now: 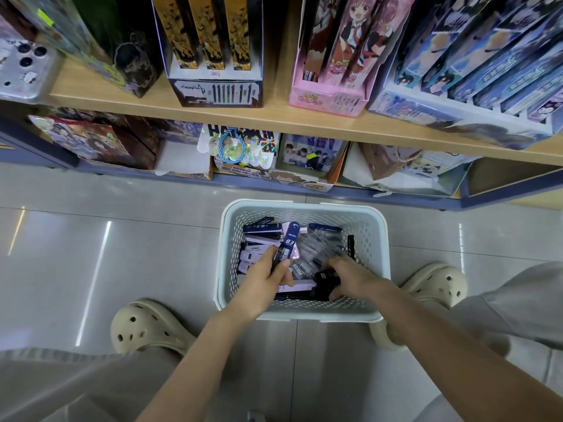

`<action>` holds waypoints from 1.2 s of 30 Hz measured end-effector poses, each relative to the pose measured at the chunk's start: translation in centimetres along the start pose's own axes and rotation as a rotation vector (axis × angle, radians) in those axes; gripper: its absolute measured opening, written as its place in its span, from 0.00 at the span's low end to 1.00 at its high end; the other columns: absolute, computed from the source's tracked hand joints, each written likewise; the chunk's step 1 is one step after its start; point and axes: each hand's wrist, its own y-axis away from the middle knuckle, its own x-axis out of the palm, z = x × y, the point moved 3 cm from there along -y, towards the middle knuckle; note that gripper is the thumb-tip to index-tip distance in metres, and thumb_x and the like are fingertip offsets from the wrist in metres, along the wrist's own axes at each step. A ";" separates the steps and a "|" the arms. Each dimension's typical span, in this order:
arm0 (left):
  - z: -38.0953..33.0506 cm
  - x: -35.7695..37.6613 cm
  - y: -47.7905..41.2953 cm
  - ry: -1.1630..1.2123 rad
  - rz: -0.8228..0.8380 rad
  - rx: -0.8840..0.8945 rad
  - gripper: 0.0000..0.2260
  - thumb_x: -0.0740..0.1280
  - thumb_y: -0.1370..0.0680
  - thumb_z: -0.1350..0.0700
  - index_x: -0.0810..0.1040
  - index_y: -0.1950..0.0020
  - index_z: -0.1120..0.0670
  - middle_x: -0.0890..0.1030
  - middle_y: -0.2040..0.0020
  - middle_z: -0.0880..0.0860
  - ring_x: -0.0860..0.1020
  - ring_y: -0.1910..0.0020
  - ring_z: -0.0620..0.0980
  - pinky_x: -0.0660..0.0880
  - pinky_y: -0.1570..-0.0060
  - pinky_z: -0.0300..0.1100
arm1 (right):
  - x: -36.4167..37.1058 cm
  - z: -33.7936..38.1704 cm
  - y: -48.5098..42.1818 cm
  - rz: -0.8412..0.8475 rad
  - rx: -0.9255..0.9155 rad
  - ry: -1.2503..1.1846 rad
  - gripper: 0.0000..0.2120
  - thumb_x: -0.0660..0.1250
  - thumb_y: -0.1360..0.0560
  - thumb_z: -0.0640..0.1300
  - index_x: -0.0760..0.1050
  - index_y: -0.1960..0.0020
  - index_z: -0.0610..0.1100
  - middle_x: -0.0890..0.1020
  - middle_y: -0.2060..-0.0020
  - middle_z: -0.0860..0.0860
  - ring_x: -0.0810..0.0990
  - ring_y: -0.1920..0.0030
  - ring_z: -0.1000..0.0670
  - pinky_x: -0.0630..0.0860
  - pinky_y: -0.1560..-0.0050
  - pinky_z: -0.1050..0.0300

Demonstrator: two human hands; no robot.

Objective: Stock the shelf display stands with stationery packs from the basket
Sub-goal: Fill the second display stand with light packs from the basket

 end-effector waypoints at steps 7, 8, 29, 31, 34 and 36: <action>0.5 -0.1 0.2 0.014 0.005 -0.044 0.08 0.56 0.17 0.59 0.68 0.49 0.45 0.80 0.61 0.53 0.79 0.58 0.51 0.77 0.46 0.46 | -0.6 -0.1 -0.5 0.009 -0.007 -0.023 0.29 0.78 0.35 0.42 0.75 0.36 0.43 0.75 0.40 0.43 0.75 0.41 0.44 0.71 0.40 0.55; 0.5 -0.1 0.2 0.025 0.002 -0.054 0.08 0.56 0.17 0.59 0.68 0.48 0.45 0.81 0.59 0.54 0.80 0.57 0.52 0.78 0.47 0.43 | -0.7 0.0 -0.5 -0.004 -0.018 -0.025 0.27 0.77 0.34 0.42 0.75 0.36 0.43 0.76 0.41 0.43 0.75 0.42 0.44 0.71 0.41 0.55; -1.5 0.3 0.2 0.297 -0.087 -0.213 0.10 0.54 0.16 0.55 0.69 0.39 0.58 0.83 0.55 0.53 0.83 0.61 0.50 0.79 0.62 0.37 | -5.5 8.9 5.3 -0.130 -0.152 -1.076 0.01 0.67 0.24 0.41 0.77 0.52 0.45 0.83 0.56 0.51 0.80 0.62 0.62 0.73 0.62 0.71; -2.8 0.3 0.8 0.342 -0.066 -0.204 0.12 0.53 0.16 0.54 0.67 0.37 0.59 0.82 0.57 0.55 0.82 0.69 0.47 0.77 0.70 0.35 | -6.1 9.7 5.6 -0.205 -0.159 -1.079 0.06 0.67 0.24 0.40 0.78 0.47 0.41 0.83 0.52 0.46 0.80 0.56 0.57 0.73 0.55 0.68; -4.3 -0.4 1.6 0.287 -0.075 -0.157 0.14 0.52 0.16 0.53 0.66 0.36 0.59 0.81 0.58 0.55 0.80 0.75 0.45 0.74 0.76 0.35 | -7.1 10.7 6.6 -0.265 -0.187 -1.062 0.08 0.68 0.25 0.38 0.77 0.46 0.36 0.83 0.57 0.48 0.79 0.62 0.62 0.72 0.61 0.72; -5.3 -0.9 2.1 0.221 -0.066 -0.088 0.14 0.52 0.16 0.52 0.67 0.35 0.58 0.81 0.58 0.54 0.79 0.75 0.47 0.75 0.75 0.38 | -7.5 11.4 7.3 -0.276 -0.210 -1.056 0.05 0.67 0.25 0.37 0.77 0.49 0.37 0.83 0.61 0.51 0.78 0.65 0.63 0.72 0.63 0.74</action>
